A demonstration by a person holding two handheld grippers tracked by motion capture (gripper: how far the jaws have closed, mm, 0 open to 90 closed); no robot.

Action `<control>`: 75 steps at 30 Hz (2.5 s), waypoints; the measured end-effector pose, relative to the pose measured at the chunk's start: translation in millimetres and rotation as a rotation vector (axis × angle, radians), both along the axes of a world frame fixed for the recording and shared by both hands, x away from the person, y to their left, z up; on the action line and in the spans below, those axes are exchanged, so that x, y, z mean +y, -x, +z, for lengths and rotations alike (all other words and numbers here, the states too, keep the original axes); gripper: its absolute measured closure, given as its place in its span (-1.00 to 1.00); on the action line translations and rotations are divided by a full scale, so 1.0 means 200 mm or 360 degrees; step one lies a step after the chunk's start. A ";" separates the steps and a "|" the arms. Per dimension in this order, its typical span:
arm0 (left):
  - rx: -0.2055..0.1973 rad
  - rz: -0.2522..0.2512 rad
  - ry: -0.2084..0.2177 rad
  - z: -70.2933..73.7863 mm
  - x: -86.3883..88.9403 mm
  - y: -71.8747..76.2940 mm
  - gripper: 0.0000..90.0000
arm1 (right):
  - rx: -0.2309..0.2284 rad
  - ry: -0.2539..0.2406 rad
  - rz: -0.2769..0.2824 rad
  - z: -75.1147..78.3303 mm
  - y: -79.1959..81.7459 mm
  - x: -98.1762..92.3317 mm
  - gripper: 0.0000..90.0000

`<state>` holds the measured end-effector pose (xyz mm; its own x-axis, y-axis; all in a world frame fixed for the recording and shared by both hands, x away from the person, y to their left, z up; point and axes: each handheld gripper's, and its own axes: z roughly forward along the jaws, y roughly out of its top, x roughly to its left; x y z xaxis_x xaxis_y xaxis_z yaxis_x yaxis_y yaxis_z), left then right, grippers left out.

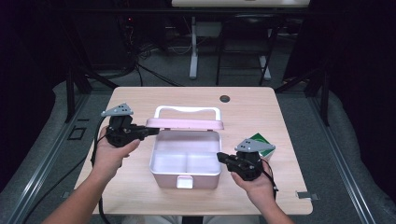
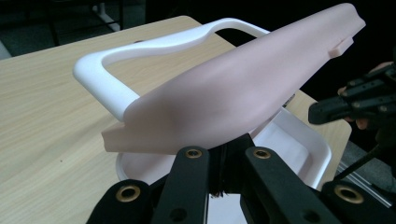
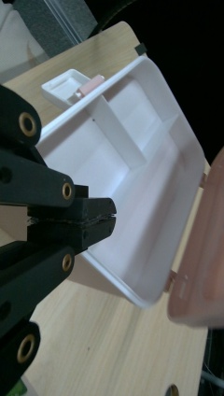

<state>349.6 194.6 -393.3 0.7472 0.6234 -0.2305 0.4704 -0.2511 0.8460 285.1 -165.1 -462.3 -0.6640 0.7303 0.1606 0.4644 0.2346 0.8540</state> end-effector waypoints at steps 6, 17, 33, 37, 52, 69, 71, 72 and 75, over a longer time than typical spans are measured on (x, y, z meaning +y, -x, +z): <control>-0.0002 0.0015 -0.0032 0.03 -0.01 -0.03 1.00 | 0.0032 0.0004 0.0044 -0.04 0.01 0.05 0.99; -0.0009 0.0031 -0.0066 0.06 -0.02 -0.08 1.00 | 0.0048 0.0035 0.0089 -0.12 0.02 0.11 0.99; 0.0005 0.0077 -0.0109 0.10 -0.03 -0.16 1.00 | 0.0052 0.0060 0.0115 -0.14 0.01 0.12 1.00; 0.0008 0.0103 -0.0121 0.10 -0.03 -0.20 1.00 | 0.0063 0.0048 0.0123 -0.14 0.00 0.12 1.00; 0.0062 0.0178 -0.0162 0.06 -0.02 -0.30 1.00 | 0.0061 0.0039 0.0111 -0.14 0.01 0.12 1.00; 0.0180 0.0235 -0.0254 -0.11 0.00 -0.37 0.95 | 0.0058 0.0022 0.0102 -0.15 0.01 0.12 1.00; 0.0196 0.0246 -0.0262 -0.13 0.01 -0.38 0.95 | 0.0056 0.0018 0.0099 -0.15 0.01 0.12 1.00; 0.0208 0.0249 -0.0265 -0.14 0.01 -0.38 0.95 | 0.0054 0.0014 0.0100 -0.15 0.01 0.12 1.00; 0.0229 0.0253 -0.0274 -0.16 0.01 -0.39 0.94 | 0.0051 0.0017 0.0103 -0.15 0.01 0.12 1.00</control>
